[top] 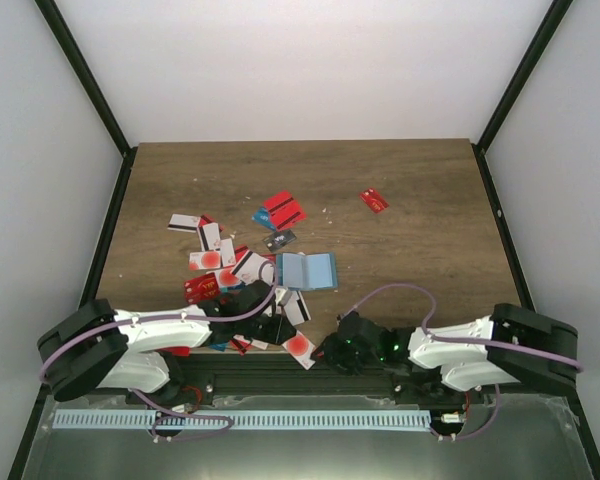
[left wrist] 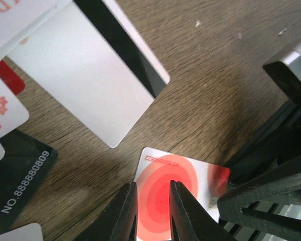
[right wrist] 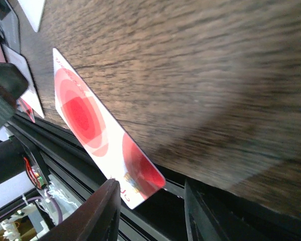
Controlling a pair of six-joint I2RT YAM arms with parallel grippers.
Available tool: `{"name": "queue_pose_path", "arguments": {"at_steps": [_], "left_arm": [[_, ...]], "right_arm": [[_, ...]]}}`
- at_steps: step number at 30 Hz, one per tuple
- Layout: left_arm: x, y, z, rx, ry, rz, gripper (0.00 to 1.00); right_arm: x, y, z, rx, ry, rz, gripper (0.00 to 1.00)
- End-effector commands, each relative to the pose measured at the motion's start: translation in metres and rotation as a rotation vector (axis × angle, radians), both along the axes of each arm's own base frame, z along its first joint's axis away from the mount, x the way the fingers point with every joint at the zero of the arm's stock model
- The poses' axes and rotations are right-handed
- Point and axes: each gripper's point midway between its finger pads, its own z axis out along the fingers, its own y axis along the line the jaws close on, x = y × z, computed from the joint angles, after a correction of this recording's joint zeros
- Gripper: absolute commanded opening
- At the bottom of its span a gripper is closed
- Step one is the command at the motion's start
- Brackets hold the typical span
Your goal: Put the credit cards into the card holder
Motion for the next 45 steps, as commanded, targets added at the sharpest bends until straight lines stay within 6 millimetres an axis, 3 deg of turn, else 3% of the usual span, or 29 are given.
{"name": "queue_pose_path", "arguments": {"at_steps": [1,9,18,21,24,28,32,36,39,45], "left_arm": [[-0.005,0.002,-0.012,0.012,0.002,-0.027,0.20],[-0.014,0.008,-0.024,0.018,0.032,-0.038,0.19],[-0.010,0.006,-0.014,0.001,0.023,-0.017,0.18],[0.002,0.005,0.004,-0.006,-0.015,0.033,0.18],[0.017,0.003,0.039,-0.038,-0.087,0.090,0.21],[0.040,0.012,0.087,-0.051,-0.198,0.181,0.26],[0.064,0.026,0.131,-0.092,-0.296,0.265,0.35],[0.089,0.038,0.159,-0.122,-0.337,0.334,0.37],[0.106,0.038,0.178,-0.198,-0.365,0.336,0.40],[0.133,0.028,0.213,-0.408,-0.395,0.307,0.44]], "right_arm": [[0.005,-0.002,-0.014,-0.018,-0.008,-0.059,0.35],[0.012,0.000,-0.016,0.009,-0.031,-0.099,0.22],[0.012,0.007,-0.003,0.049,-0.068,-0.057,0.01],[0.004,0.004,-0.003,0.051,-0.048,-0.027,0.01],[0.000,0.001,0.004,0.058,-0.055,0.007,0.01],[0.009,0.001,0.028,0.035,-0.129,0.062,0.01],[0.034,-0.001,0.066,0.077,-0.223,0.035,0.01],[0.075,-0.009,0.114,0.141,-0.350,-0.041,0.01],[0.111,-0.015,0.147,0.187,-0.444,-0.100,0.01],[0.165,-0.012,0.194,0.330,-0.556,-0.177,0.01]]}}
